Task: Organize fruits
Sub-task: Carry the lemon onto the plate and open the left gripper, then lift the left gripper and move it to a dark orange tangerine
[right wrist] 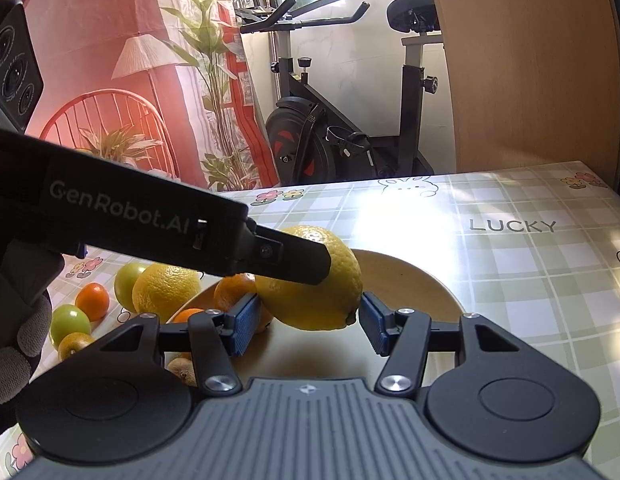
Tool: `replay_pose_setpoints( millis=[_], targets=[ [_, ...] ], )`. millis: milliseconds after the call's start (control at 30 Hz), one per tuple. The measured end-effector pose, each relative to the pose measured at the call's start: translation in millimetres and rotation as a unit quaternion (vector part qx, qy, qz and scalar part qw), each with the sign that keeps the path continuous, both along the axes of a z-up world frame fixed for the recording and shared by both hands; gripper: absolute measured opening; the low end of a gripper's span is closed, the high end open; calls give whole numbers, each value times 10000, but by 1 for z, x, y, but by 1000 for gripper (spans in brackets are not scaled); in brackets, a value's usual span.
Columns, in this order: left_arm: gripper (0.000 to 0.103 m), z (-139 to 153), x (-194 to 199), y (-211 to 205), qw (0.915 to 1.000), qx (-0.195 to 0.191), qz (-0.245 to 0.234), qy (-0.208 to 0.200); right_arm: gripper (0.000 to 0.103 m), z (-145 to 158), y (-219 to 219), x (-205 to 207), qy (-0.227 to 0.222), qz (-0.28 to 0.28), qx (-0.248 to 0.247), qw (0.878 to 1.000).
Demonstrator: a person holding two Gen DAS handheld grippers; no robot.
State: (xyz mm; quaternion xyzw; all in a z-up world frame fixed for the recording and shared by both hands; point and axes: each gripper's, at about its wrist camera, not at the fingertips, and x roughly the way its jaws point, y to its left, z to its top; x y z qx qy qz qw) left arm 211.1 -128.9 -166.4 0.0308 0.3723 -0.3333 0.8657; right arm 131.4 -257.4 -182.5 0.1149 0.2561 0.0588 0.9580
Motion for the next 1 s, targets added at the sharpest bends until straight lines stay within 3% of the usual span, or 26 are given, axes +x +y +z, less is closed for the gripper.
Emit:
replay_pose_setpoints(
  millis=[333, 633, 800, 1000],
  targets=[
    [50, -11, 1, -8, 9999, 153, -49, -11, 57, -4, -3, 12, 200, -262, 38, 9994],
    [50, -3, -5, 2, 9999, 1, 49, -88, 57, -2, -8, 0, -59, -392, 237, 9989],
    [50, 5, -18, 27, 9990, -344, 280, 51, 58, -1, -10, -10, -233, -463, 299, 9982],
    [50, 16, -40, 70, 9955, -453, 824, -113, 60, 2, -9, -18, -441, -325, 300, 9980]
  ],
)
